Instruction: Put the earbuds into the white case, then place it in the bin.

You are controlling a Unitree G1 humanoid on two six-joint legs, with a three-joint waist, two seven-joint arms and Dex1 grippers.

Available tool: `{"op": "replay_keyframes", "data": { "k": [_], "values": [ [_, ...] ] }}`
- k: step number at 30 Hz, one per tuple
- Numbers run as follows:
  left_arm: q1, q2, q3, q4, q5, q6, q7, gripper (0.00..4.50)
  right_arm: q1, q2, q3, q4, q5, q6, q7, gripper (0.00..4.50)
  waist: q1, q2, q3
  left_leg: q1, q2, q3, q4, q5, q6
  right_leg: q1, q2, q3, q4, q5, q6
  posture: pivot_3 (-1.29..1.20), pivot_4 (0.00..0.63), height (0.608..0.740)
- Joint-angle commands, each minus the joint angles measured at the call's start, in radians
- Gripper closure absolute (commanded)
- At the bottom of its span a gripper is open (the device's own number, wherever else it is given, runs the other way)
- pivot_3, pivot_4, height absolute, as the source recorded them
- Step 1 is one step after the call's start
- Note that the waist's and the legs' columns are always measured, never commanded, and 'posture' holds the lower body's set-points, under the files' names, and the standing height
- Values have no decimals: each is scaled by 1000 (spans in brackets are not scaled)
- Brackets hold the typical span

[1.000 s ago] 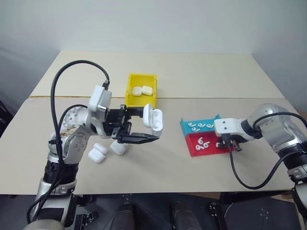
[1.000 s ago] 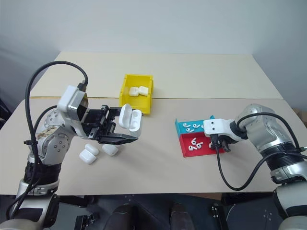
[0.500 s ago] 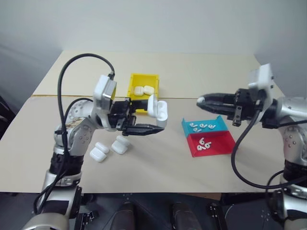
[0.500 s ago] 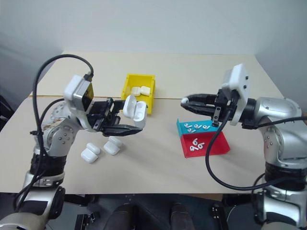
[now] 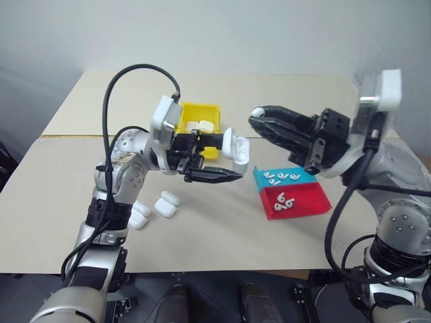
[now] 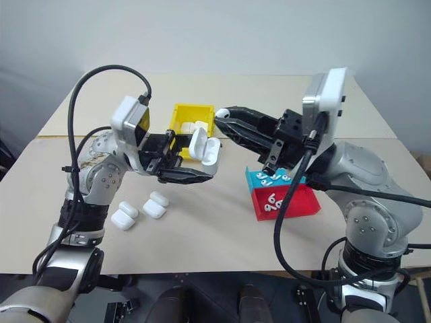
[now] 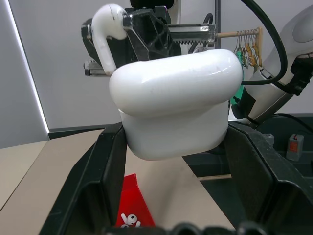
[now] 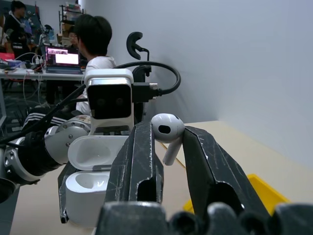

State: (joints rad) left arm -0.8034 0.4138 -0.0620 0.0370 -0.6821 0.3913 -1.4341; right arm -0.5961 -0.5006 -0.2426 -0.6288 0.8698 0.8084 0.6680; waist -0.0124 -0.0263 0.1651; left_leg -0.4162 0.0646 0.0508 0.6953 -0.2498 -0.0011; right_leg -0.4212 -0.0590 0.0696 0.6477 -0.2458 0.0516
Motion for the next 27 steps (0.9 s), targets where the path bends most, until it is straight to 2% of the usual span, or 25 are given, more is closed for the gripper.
{"op": "replay_keyframes", "data": {
  "k": [1, 19, 20, 21, 26, 27],
  "values": [
    [-32, -5, 2, -11, 1, -12, -8, 1736, 23, -22, 16, -43, 26, -29, -2, 3841, 1, 0, 0, 0, 0, 0, 0, 0, 0, 0, 0, 0, 0, 0, 0, 0, 150, 740],
    [-20, -10, 3, -23, 9, -23, -9, 1736, 66, -166, 81, -20, 7, -59, 55, 3841, 0, 0, 0, -1, 0, 0, 0, 0, 0, 0, 0, 0, 0, 0, 0, 0, 150, 740],
    [-20, -11, 3, -22, 11, -25, -10, 1736, 66, -179, 85, -17, 5, -60, 64, 3131, 0, 0, 0, -1, 0, 0, 0, 0, 0, 0, 0, 0, -1, 0, 0, 0, 150, 740],
    [-20, -12, 3, -21, 12, -27, -10, 1736, 66, -190, 88, -14, 5, -60, 73, 2941, 0, 0, 0, -1, 0, 0, 0, 0, 0, 0, 0, 0, -1, 0, 0, 0, 150, 740],
    [-20, -17, 6, -16, 18, -32, -14, 1736, 64, -225, 103, -3, -5, -81, 98, 1324, 0, 0, 0, -1, 0, 0, 0, 0, 0, 0, 0, 0, -1, 0, 0, 0, 150, 740],
    [-21, -19, 6, -14, 19, -34, -15, 1736, 62, -227, 103, 1, -5, -85, 97, 1324, 0, 0, 0, -1, 0, 0, 0, 0, 0, 0, 0, 0, -1, 0, 0, 0, 150, 740]
  ]
}}
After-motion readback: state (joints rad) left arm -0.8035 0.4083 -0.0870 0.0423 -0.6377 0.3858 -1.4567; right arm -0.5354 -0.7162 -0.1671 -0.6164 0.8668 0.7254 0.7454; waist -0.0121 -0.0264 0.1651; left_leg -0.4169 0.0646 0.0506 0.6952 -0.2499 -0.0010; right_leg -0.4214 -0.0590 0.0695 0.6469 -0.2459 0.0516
